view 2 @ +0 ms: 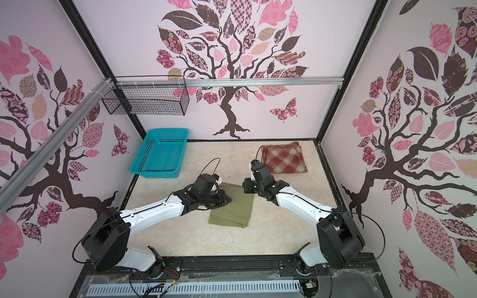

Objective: Fold and stack skirts
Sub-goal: Rotate the skirt at the center of the table.

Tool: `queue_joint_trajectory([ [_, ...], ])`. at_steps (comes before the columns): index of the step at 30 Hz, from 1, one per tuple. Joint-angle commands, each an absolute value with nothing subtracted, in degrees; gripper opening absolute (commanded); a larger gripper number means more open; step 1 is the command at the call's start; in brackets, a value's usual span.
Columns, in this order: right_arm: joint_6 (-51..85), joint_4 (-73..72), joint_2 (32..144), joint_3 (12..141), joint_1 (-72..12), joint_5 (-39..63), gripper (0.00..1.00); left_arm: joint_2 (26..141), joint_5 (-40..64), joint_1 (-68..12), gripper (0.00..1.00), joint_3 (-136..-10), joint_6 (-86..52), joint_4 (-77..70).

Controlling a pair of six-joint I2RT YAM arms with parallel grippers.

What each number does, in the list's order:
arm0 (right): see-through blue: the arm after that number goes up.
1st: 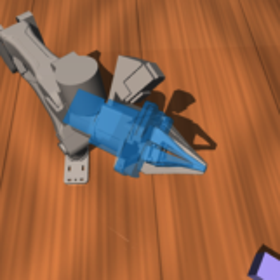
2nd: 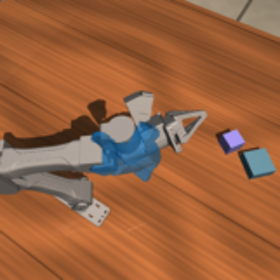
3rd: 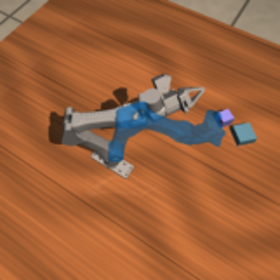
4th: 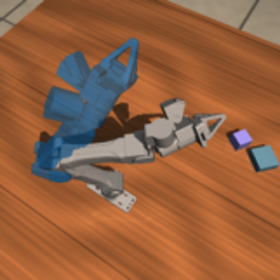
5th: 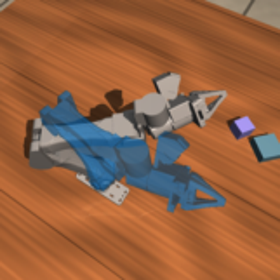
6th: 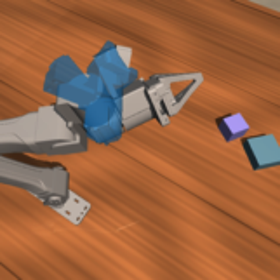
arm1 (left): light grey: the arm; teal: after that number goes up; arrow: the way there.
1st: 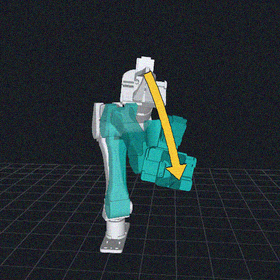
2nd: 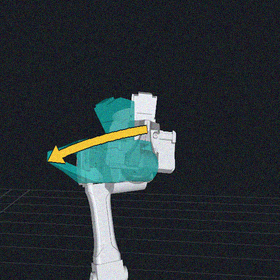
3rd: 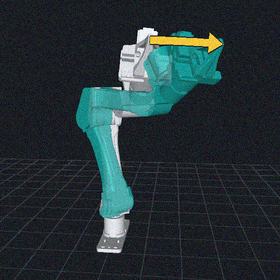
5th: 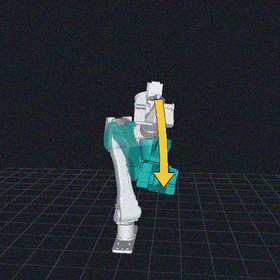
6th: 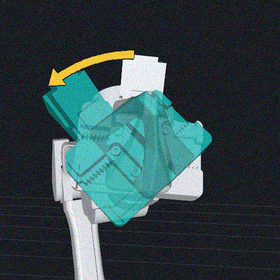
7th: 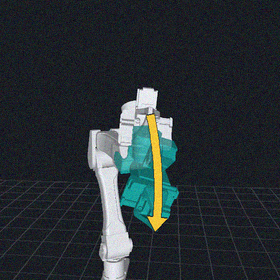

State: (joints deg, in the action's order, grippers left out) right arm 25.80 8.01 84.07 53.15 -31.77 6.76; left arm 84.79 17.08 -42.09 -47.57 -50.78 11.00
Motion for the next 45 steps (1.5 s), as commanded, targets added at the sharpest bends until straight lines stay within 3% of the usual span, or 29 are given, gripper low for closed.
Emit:
queue_joint_trajectory([
  [1, 22.6, 9.1, 89.4, 54.4, -30.7, 8.4, 0.27, 85.3, 16.1, -42.7, 0.15, -43.7, -54.3, 8.5],
  [9, 22.8, 8.3, 99.0, 55.8, -29.0, 12.3, 0.26, 88.2, 16.0, -43.0, 0.15, -40.3, -54.8, 7.7],
  [15, 23.6, 7.5, 100.1, 52.4, -28.9, 10.2, 0.25, 89.5, 16.1, -41.2, 0.14, -38.9, -54.7, 8.1],
  [26, 34.0, 1.2, 87.3, 34.5, -29.2, 9.6, 0.28, 91.4, 12.3, -33.3, 0.13, -42.4, -46.6, 14.2],
  [31, 43.4, -2.0, 78.7, 27.7, -36.0, 7.7, 0.26, 95.7, 12.6, -33.4, 0.12, -45.7, -45.8, 12.5],
  [37, 50.0, -4.8, 75.9, 28.5, -44.0, 5.3, 0.25, 99.3, 11.6, -33.4, 0.11, -51.3, -42.6, 12.5],
  [45, 37.0, 3.5, 77.0, 39.1, -40.6, 8.3, 0.31, 89.5, 14.5, -33.8, 0.13, -51.9, -40.8, 12.0],
])
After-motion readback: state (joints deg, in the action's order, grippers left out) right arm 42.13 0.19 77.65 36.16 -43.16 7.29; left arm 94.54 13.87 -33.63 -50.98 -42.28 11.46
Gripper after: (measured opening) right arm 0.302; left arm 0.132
